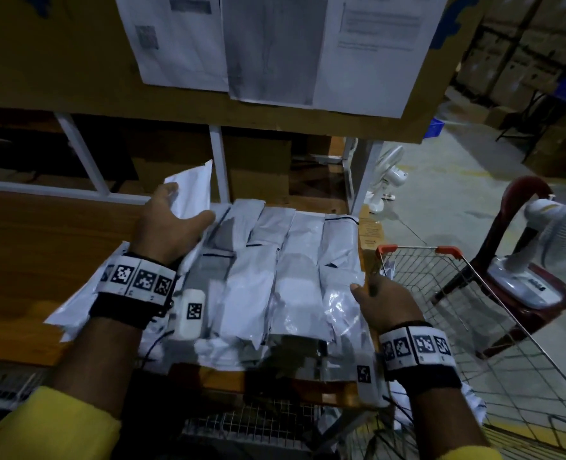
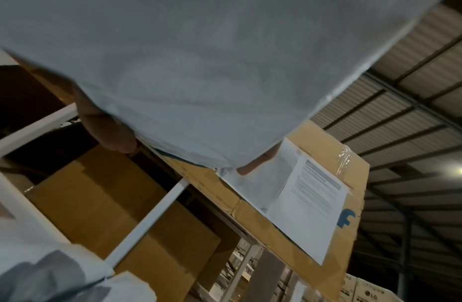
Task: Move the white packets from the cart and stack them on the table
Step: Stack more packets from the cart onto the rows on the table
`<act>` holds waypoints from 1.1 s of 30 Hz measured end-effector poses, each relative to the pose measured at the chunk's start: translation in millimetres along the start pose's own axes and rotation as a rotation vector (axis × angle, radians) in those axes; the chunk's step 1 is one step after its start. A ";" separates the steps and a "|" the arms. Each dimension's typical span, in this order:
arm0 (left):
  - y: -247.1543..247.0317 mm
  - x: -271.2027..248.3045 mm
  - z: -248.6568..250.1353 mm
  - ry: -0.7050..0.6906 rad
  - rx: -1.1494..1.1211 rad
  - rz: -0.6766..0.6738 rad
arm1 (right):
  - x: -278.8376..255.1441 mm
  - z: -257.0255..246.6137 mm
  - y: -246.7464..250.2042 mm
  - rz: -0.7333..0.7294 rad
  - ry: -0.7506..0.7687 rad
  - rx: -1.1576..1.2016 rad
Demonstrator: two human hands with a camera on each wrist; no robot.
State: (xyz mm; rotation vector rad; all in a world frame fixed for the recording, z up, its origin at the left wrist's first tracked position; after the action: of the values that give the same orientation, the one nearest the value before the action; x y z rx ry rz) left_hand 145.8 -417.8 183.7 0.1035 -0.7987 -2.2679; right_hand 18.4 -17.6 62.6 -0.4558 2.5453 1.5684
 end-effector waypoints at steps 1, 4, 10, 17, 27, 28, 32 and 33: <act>5.7 10.8 -2.8 0.001 0.009 -0.003 | -2.9 -10.0 4.1 0.006 0.007 -0.002; 11.5 50.9 -15.3 0.009 0.045 -0.047 | -10.9 -48.2 7.0 -0.001 0.020 0.028; -12.2 140.5 -70.7 0.091 0.242 -0.199 | -15.6 -144.3 -6.2 -0.080 0.067 0.060; -55.7 209.9 -145.4 0.150 0.318 -0.348 | -21.8 -209.1 -13.2 -0.026 0.069 0.217; -76.3 237.0 -225.5 0.236 0.372 -0.445 | -9.9 -230.5 -11.1 0.059 0.011 0.206; -79.2 236.8 -231.7 0.236 0.368 -0.454 | -9.1 -231.8 -12.5 0.056 0.011 0.210; -83.6 236.1 -240.4 0.219 0.351 -0.468 | -9.8 -233.4 -19.0 0.040 -0.004 0.211; -83.9 236.7 -241.7 0.215 0.350 -0.468 | -10.5 -232.7 -20.2 0.035 -0.007 0.210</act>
State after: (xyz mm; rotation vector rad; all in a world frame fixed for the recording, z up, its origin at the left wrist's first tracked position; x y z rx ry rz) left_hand -9.2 -651.8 -23.0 0.7532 -1.1368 -2.4560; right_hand 48.0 -230.6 154.5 -0.3817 2.6875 1.2899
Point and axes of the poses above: each hand's wrist, its own x-axis towards the middle knuckle, its own y-axis out of the back of the hand, z = x × y, the point moved 10 cm from there along x, towards the middle knuckle, and after that the axes turned 5 degrees about -z, right-handed, at the moved point
